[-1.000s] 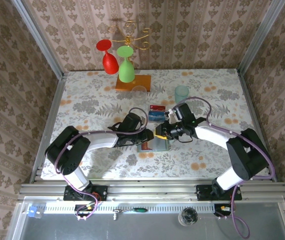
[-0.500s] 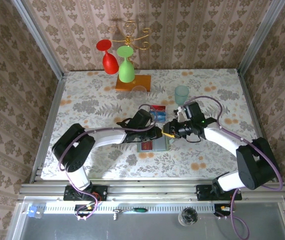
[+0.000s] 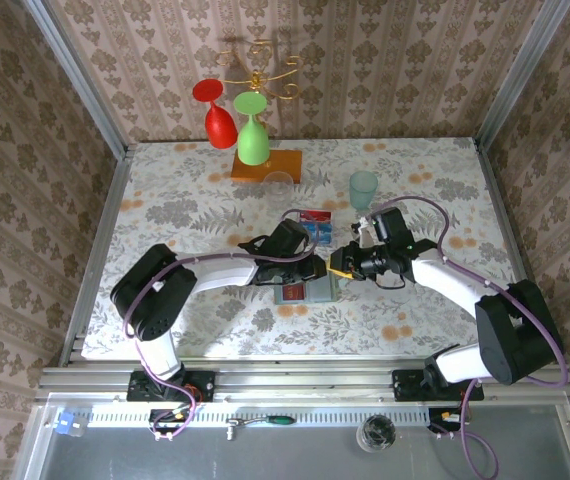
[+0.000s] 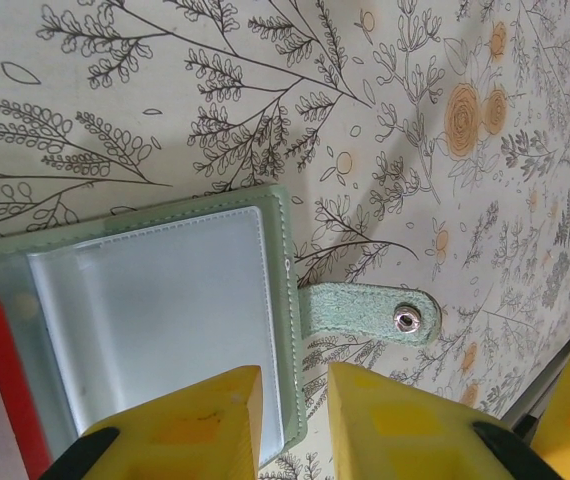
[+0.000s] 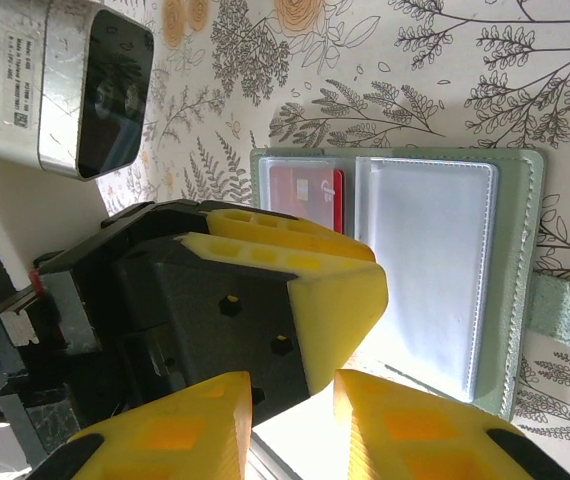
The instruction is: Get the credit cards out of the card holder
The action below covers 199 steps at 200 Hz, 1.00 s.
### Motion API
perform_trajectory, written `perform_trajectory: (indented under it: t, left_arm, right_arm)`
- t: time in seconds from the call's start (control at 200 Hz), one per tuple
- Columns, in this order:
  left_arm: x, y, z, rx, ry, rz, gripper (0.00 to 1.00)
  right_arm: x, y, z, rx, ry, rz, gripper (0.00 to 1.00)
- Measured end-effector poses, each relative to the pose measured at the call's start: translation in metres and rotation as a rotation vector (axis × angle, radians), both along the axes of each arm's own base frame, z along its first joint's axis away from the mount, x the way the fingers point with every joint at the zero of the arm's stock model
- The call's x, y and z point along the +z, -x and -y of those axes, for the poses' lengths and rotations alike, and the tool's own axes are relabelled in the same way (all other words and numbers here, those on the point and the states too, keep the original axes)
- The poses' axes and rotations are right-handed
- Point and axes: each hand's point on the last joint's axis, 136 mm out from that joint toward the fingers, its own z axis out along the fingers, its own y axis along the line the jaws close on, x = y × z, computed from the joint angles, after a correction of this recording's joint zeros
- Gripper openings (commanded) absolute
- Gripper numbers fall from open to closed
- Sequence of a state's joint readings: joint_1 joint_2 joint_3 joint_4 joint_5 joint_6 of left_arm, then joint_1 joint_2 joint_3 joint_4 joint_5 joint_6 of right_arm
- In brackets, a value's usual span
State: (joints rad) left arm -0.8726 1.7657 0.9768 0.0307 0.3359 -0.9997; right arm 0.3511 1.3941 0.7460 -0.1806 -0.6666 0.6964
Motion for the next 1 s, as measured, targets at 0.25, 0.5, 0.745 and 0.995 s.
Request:
perform_trajectory:
  t: [0.25,0.5,0.745,0.995]
  left_arm:
    - [-0.004,-0.005,-0.023,0.039,-0.004,-0.002,0.24]
    - [-0.003,-0.005,-0.058,0.092,0.010,-0.002,0.24]
    - [-0.001,-0.005,-0.089,0.139,0.023,0.003,0.24]
    - [-0.009,0.001,-0.110,0.164,0.019,-0.011,0.22]
  right_arm:
    - [-0.011,0.000,-0.006,-0.001,0.000,-0.039,0.28]
    - [-0.023,0.000,-0.027,0.042,0.011,-0.079,0.28]
    - [-0.030,-0.009,-0.058,0.090,0.013,-0.091,0.27]
    - [-0.042,-0.015,-0.074,0.104,0.029,-0.106,0.27]
